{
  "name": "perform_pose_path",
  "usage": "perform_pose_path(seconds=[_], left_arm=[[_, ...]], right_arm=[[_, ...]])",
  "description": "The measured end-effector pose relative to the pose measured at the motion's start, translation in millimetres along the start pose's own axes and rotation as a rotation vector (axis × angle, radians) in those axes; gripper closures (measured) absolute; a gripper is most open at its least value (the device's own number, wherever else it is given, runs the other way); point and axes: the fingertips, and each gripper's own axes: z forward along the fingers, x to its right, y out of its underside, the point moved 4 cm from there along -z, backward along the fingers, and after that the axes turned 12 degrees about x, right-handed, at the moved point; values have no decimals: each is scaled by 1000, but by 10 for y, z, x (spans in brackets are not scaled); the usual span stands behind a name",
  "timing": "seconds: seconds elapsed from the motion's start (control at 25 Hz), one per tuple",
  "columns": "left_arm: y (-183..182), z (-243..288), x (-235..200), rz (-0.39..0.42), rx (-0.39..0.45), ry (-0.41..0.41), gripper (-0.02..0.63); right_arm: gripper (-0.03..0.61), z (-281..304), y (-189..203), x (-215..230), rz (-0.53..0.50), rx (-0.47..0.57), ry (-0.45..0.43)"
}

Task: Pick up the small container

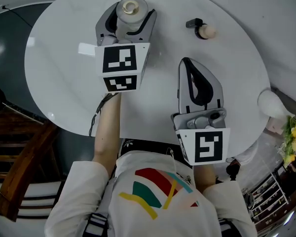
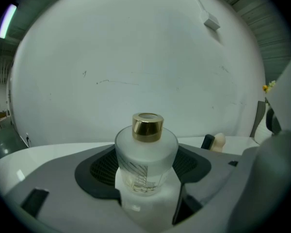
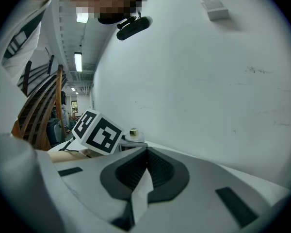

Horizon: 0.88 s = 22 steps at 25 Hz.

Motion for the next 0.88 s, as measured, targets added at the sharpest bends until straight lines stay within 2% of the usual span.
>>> perform_pose_path(seconds=[0.44, 0.88], left_arm=[[-1119, -356, 188, 64, 146, 28, 268], [-2142, -1113, 811, 136, 311, 111, 268]], right_arm=[[566, -302, -834, 114, -54, 150, 92], [566, -898, -1571, 344, -102, 322, 209]])
